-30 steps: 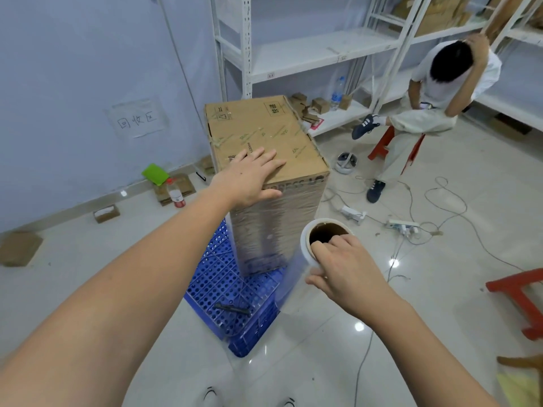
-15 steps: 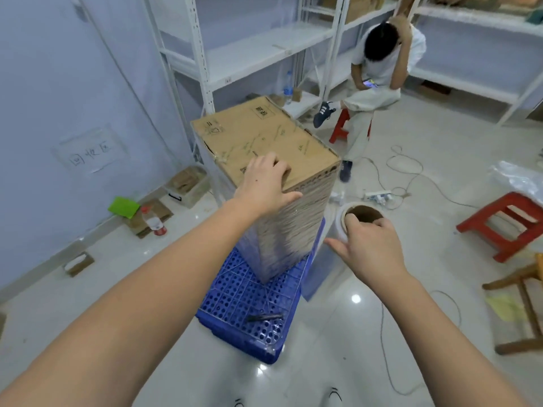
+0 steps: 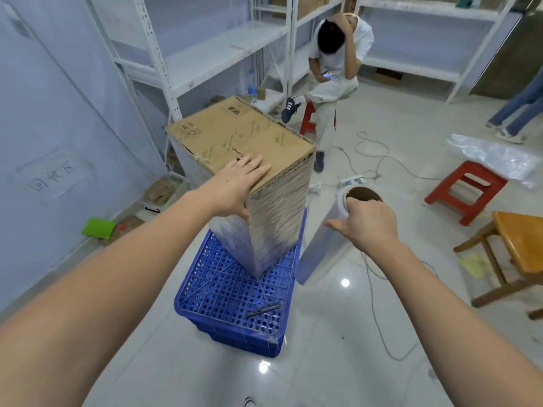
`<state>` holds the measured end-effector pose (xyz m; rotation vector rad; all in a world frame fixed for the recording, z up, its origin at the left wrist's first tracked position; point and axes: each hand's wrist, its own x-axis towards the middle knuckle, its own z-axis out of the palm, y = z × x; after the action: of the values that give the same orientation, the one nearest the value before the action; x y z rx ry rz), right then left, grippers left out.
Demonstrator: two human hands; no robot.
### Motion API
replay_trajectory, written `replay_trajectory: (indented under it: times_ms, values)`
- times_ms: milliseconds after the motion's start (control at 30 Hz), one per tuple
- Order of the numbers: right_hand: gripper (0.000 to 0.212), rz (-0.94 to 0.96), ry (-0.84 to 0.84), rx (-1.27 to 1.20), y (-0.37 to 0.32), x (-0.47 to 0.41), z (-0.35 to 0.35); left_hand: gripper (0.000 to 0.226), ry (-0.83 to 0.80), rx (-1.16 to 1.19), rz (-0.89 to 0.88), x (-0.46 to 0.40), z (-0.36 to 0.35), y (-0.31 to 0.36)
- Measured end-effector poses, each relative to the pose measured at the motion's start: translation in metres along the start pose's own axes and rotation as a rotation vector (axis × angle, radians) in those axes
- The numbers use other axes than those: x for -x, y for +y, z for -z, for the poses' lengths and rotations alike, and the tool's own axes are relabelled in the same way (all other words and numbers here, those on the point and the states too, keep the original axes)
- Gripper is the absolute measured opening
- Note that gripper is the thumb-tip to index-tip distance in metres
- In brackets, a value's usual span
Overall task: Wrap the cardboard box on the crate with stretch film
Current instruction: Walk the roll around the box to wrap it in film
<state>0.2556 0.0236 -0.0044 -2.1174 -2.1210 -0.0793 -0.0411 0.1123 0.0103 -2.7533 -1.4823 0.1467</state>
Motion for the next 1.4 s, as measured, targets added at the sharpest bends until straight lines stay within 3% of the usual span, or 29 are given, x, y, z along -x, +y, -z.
replay_trajectory:
  times_ms: [133, 300, 433, 633, 933, 1067, 1200, 1333, 1400]
  values:
    - [0.053, 0.176, 0.027, -0.029, 0.006, 0.01, 0.006, 0.142, -0.014, 0.034, 0.035, -0.005, 0.007, 0.004]
    - [0.057, 0.562, 0.1, -0.044, -0.005, 0.038, 0.003, 0.142, -0.017, 0.065, 0.054, -0.005, 0.011, 0.006]
    - [0.059, 0.812, 0.06, -0.077, -0.014, 0.047, 0.0, 0.14, -0.002, 0.079, 0.069, -0.002, 0.01, 0.009]
    - [0.058, 0.954, 0.023, -0.077, -0.012, 0.053, 0.006, 0.14, 0.007, 0.099, 0.09, 0.0, 0.01, 0.011]
    - [0.056, 0.712, 0.032, 0.074, -0.019, 0.074, 0.005, 0.138, 0.004, 0.1, 0.107, 0.001, 0.012, 0.013]
    - [0.058, 0.444, 0.078, 0.045, -0.038, 0.081, 0.008, 0.139, 0.001, 0.075, 0.096, 0.001, 0.012, 0.013]
    - [0.05, 0.27, 0.08, 0.018, -0.043, 0.085, 0.013, 0.138, 0.012, 0.029, 0.061, 0.002, 0.007, 0.007]
    - [0.026, 0.102, -0.067, 0.063, -0.043, 0.09, 0.022, 0.133, 0.083, 0.001, -0.032, 0.003, -0.004, -0.011]
    - [0.032, 0.016, -0.019, 0.091, -0.053, 0.088, 0.019, 0.128, 0.137, 0.0, -0.095, 0.005, -0.011, -0.023]
